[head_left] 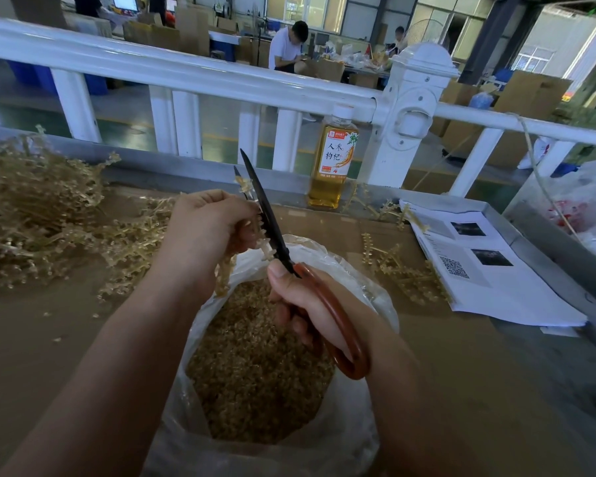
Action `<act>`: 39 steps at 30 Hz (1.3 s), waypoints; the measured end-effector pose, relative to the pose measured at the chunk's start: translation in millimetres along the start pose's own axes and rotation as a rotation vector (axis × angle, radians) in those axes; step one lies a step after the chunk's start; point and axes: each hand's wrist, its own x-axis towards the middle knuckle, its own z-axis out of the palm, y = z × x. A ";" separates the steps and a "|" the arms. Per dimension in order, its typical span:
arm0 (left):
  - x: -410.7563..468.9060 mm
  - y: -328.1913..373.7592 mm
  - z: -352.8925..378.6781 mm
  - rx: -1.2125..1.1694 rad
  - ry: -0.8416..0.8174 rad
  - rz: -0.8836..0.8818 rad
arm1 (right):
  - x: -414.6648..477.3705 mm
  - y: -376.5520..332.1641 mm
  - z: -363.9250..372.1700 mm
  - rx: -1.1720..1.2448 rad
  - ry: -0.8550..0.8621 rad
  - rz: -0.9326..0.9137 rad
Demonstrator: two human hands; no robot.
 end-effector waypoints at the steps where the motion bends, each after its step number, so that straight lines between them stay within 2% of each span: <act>1: 0.6 -0.2 -0.4 -0.001 -0.005 0.000 | 0.2 -0.1 0.1 0.009 0.002 -0.008; 17: 3.8 -3.3 -0.5 -0.103 -0.023 -0.069 | 0.3 5.6 1.5 0.165 -0.005 0.014; 24: 5.0 -4.7 0.0 -0.086 -0.024 -0.054 | 3.4 3.5 -1.8 0.110 -0.008 0.061; 32: 2.2 -4.8 3.2 -0.120 0.003 -0.051 | 4.3 9.0 -0.1 0.180 -0.072 0.024; 39: 3.5 -3.1 1.1 -0.101 0.059 -0.017 | 4.1 7.6 1.1 0.124 -0.063 -0.011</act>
